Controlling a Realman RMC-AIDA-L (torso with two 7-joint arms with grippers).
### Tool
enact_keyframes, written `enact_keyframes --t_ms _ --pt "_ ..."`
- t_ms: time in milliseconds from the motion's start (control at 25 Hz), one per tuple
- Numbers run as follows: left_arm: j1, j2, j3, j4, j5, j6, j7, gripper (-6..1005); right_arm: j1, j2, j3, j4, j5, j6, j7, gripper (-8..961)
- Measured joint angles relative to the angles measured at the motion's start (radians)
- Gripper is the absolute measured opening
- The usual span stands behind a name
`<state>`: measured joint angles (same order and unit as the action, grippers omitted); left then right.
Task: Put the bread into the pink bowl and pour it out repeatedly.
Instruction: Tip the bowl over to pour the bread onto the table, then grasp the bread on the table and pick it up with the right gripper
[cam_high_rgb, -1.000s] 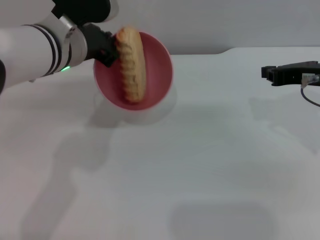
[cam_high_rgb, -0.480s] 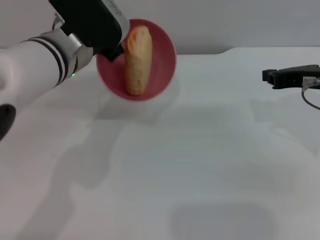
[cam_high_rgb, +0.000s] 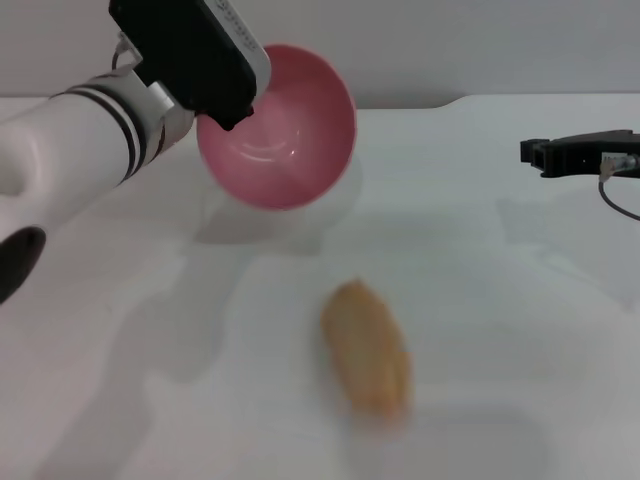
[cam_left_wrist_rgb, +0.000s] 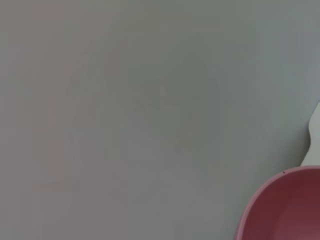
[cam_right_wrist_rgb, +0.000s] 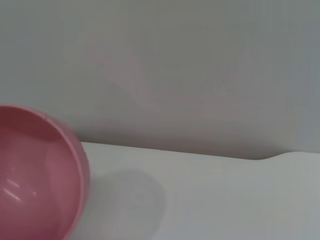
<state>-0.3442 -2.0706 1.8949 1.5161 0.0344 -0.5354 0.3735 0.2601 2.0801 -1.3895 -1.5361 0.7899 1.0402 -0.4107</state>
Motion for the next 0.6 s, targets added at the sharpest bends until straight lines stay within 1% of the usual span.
enact_keyframes --t_ms 160,320,360,520,560,600 --pt "-0.057 0.003 -0.005 0.007 -0.007 -0.150 -0.072 42 0.002 -0.001 0.000 0.007 0.003 0.000 0.000 94" --pt "-0.084 0.001 -0.008 0.032 -0.045 -0.256 -0.090 42 0.007 -0.002 -0.001 0.019 0.018 0.000 0.000 102" --pt "-0.098 0.001 -0.015 0.040 -0.068 -0.300 -0.100 42 0.008 -0.002 -0.002 0.021 0.021 0.000 0.000 104" --pt "-0.159 0.000 -0.080 0.055 -0.154 -0.474 -0.129 42 0.011 -0.003 -0.011 0.024 0.023 0.003 0.000 112" --pt "-0.192 0.000 -0.119 0.062 -0.200 -0.573 -0.134 42 0.013 -0.003 -0.016 0.024 0.018 0.006 0.000 115" --pt "-0.192 0.000 -0.119 0.062 -0.200 -0.573 -0.134 42 0.013 -0.003 -0.016 0.024 0.018 0.006 0.000 117"
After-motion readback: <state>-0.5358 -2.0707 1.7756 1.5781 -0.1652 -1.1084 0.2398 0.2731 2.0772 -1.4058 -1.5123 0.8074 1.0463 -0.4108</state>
